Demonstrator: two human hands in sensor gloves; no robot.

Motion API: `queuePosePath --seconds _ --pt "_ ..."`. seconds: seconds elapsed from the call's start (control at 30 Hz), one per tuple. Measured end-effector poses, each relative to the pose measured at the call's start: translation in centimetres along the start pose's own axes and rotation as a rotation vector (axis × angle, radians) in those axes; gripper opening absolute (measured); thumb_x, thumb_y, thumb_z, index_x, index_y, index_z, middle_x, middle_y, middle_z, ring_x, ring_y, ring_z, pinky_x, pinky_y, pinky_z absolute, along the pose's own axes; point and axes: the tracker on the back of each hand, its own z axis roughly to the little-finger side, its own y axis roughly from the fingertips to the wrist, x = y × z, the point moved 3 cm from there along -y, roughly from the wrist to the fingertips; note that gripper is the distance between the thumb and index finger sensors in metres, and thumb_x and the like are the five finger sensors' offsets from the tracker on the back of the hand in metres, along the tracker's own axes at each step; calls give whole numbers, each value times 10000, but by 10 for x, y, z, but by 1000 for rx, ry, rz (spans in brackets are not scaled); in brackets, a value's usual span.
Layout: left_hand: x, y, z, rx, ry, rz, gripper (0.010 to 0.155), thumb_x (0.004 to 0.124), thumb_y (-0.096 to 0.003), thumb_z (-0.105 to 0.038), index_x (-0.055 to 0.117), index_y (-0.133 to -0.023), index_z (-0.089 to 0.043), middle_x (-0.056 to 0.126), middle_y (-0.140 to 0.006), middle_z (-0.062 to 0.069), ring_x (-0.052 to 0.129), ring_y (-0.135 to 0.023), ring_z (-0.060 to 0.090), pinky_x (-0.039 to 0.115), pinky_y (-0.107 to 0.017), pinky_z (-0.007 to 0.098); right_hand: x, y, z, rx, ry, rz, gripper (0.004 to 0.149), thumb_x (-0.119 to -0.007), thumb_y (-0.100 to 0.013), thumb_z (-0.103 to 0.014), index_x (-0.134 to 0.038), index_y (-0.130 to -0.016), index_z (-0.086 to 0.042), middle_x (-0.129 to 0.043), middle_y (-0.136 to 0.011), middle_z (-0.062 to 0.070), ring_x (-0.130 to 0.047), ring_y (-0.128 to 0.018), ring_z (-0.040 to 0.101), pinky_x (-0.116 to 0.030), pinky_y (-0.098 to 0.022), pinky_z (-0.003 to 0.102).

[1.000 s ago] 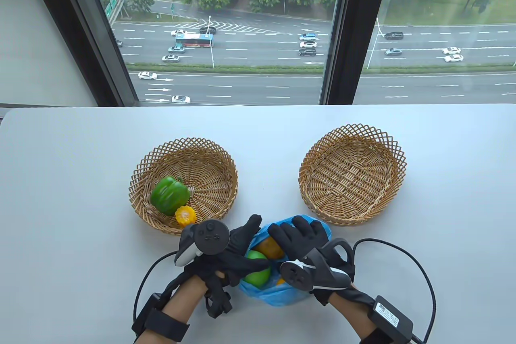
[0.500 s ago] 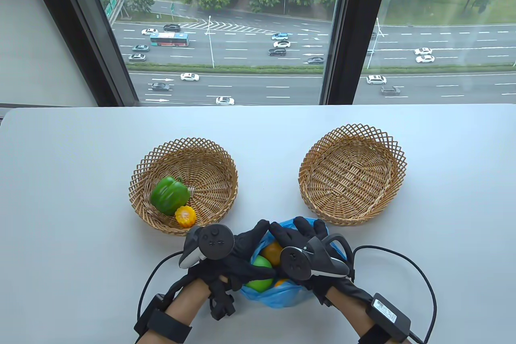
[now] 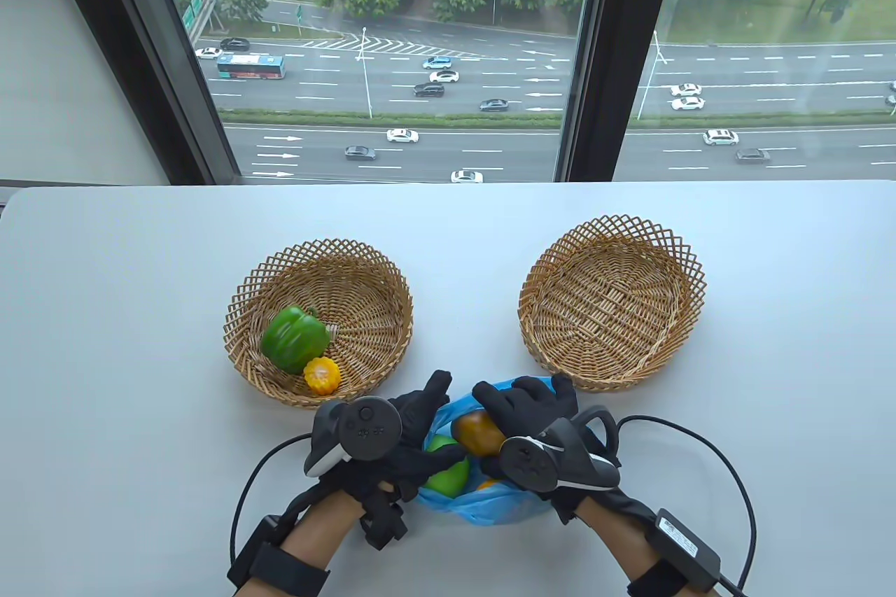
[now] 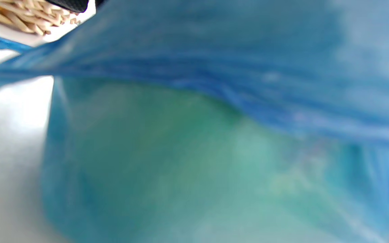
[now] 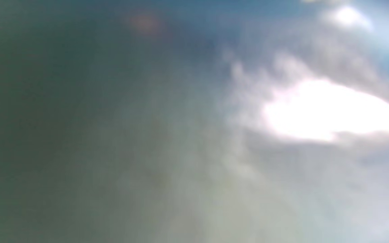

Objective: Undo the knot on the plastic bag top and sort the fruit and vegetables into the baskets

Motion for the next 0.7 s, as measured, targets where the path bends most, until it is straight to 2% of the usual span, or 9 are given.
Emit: queuePosePath --seconds 0.2,0.37,0.43,0.53,0.7 --pt "-1 3 1 17 15 -6 945 781 -460 -593 320 -1158 -153 634 -1132 163 581 -1017 486 474 -683 695 21 12 -3 18 1 117 955 -916 -420 -611 -529 -1148 -129 -745 -1025 100 -742 -935 482 -521 -590 840" --pt "-9 5 2 28 61 -23 938 793 -452 -587 343 -1158 -162 623 -1139 163 573 -1021 487 464 -686 698 43 23 -1 9 -16 259 904 -912 -422 -604 -570 -1125 -150 -746 -1019 98 -803 -887 455 -554 -590 823" --pt "-13 6 1 32 74 -41 931 821 -459 -528 325 -1154 -159 618 -1140 156 571 -1025 479 462 -689 696 49 27 1 2 -19 288 874 -908 -429 -594 -587 -1114 -157 -746 -1020 103 -837 -856 440 -570 -591 810" --pt "-20 9 -1 49 71 -80 937 831 -451 -533 336 -1155 -162 621 -1139 148 576 -1026 473 465 -688 696 53 31 2 0 -37 327 859 -910 -435 -558 -584 -1112 -140 -735 -1025 133 -905 -777 380 -601 -590 788" --pt "-29 14 -9 114 91 -153 938 858 -431 -542 374 -1155 -191 641 -1138 122 600 -1026 453 481 -692 689 56 34 -2 24 -74 328 858 -910 -431 -537 -582 -1109 -125 -734 -1021 153 -943 -700 334 -678 -570 756"
